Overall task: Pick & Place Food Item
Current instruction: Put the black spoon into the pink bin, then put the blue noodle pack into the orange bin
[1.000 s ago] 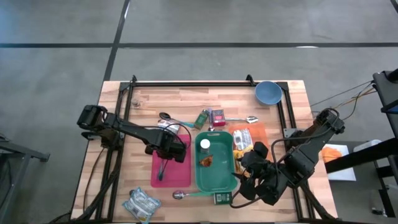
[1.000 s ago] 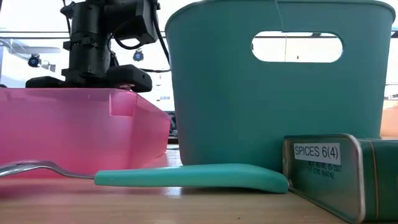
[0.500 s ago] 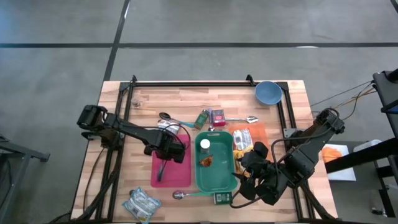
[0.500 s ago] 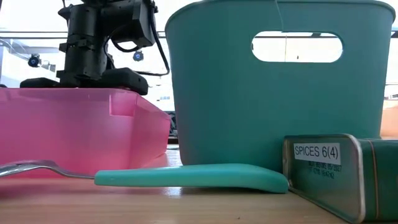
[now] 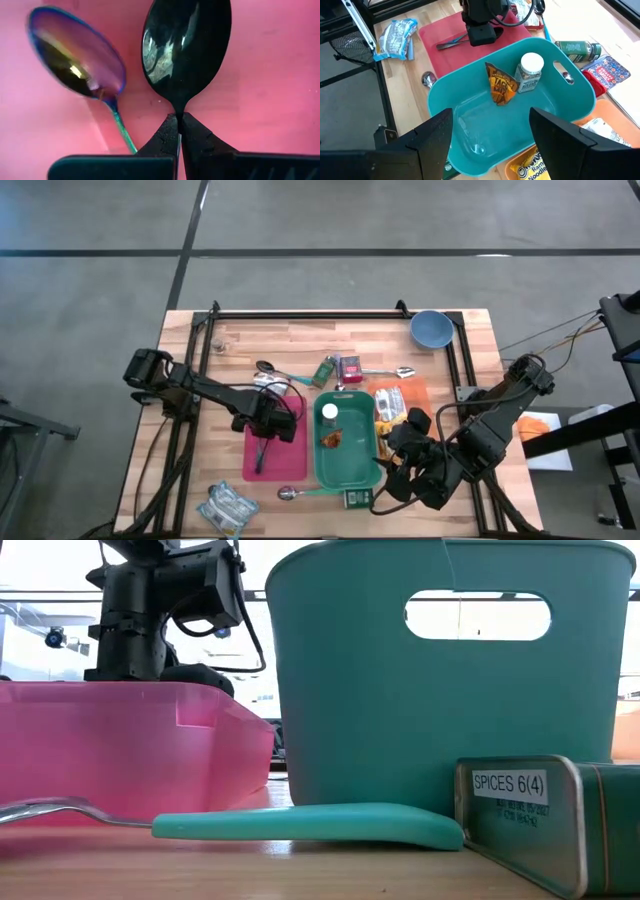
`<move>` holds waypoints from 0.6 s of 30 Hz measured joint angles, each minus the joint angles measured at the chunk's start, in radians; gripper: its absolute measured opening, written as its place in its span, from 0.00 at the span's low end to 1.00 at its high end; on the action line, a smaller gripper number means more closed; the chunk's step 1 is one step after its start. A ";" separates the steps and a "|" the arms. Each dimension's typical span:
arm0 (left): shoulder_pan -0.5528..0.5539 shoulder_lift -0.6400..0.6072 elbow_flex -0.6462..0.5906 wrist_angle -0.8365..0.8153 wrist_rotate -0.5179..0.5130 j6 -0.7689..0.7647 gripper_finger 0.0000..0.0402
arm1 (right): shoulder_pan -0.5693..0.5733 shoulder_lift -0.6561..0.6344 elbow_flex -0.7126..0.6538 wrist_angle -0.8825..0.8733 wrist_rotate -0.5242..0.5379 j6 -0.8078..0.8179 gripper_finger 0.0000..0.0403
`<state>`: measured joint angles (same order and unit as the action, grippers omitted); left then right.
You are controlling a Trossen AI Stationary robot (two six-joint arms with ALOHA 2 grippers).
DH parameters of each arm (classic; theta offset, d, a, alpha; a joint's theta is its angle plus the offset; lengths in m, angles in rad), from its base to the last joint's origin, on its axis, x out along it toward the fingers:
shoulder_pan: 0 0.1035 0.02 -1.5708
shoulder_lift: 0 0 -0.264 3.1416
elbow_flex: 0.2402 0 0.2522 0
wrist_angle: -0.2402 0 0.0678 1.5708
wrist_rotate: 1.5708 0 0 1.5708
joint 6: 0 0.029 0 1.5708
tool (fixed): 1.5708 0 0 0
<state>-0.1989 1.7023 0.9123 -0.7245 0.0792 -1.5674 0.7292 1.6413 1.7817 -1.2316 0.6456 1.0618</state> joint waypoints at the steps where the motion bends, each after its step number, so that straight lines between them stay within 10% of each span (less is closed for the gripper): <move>1: 0.000 0.000 0.000 0.000 0.000 0.000 0.00 | 0.000 0.000 0.000 0.000 0.000 0.000 0.64; 18: 0.002 0.001 0.016 -0.001 0.029 0.052 0.34 | 0.000 0.000 0.000 0.000 0.000 -0.015 0.64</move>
<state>-0.1971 1.7035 0.9286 -0.7254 0.1083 -1.5150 0.7288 1.6413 1.7817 -1.2312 0.6456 1.0466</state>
